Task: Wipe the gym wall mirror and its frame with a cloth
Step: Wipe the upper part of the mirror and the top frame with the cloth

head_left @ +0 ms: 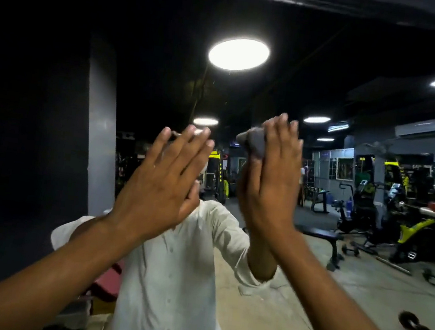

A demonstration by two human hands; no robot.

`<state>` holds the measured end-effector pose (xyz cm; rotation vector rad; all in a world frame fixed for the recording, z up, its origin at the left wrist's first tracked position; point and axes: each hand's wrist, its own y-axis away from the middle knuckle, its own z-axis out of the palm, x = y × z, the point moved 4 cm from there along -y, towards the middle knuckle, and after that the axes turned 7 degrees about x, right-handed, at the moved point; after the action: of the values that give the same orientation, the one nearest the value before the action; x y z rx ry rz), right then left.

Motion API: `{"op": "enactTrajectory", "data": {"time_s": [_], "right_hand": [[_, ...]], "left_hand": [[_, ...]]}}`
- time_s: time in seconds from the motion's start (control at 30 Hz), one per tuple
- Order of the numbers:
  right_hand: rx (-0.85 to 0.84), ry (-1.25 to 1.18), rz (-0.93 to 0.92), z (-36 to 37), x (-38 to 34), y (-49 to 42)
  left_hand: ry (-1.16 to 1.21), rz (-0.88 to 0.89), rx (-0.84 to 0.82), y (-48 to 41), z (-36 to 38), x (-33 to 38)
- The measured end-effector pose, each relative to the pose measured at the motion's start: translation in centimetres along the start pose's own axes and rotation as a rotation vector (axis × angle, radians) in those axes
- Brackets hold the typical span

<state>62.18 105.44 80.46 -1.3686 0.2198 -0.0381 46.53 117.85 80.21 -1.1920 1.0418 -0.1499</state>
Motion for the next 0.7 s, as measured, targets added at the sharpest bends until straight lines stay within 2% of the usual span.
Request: {"op": "enactTrajectory", "data": {"time_s": [0.13, 0.2, 0.27, 0.37, 0.43, 0.5, 0.57, 0.6, 0.7], "right_hand": [[-0.332, -0.074, -0.366, -1.2, -1.6, 13.2], [-0.388, -0.041, -0.475, -2.9, 0.5, 16.0], [-0.338, -0.001, -0.377, -4.0, 3.3, 15.7], [-0.21, 0.037, -0.104, -4.9, 5.2, 17.0], [-0.272, -0.001, -0.125, -4.8, 4.6, 21.0], [-0.403, -0.035, -0.284, -5.4, 4.1, 25.1], [-0.453, -0.024, -0.378, -6.6, 5.7, 26.6], [-0.439, -0.01, -0.352, -7.1, 6.8, 26.3], [-0.296, 0.061, -0.087, -8.0, 9.6, 22.6]], "left_hand": [[0.077, 0.049, -0.054, 4.7, 0.1, 4.5], [0.084, 0.073, -0.091, 7.2, 0.1, 6.4], [0.089, 0.069, -0.115, 8.8, 0.1, 7.4], [0.105, 0.055, -0.136, 10.0, 0.3, 7.9], [0.096, 0.079, -0.133, 10.2, 0.4, 8.1], [0.103, 0.133, -0.133, 10.3, 0.2, 8.4], [0.112, 0.149, -0.136, 10.4, 0.1, 8.4], [0.113, 0.142, -0.132, 10.4, 0.1, 8.5], [0.14, 0.11, -0.084, 10.0, -0.1, 8.4]]}}
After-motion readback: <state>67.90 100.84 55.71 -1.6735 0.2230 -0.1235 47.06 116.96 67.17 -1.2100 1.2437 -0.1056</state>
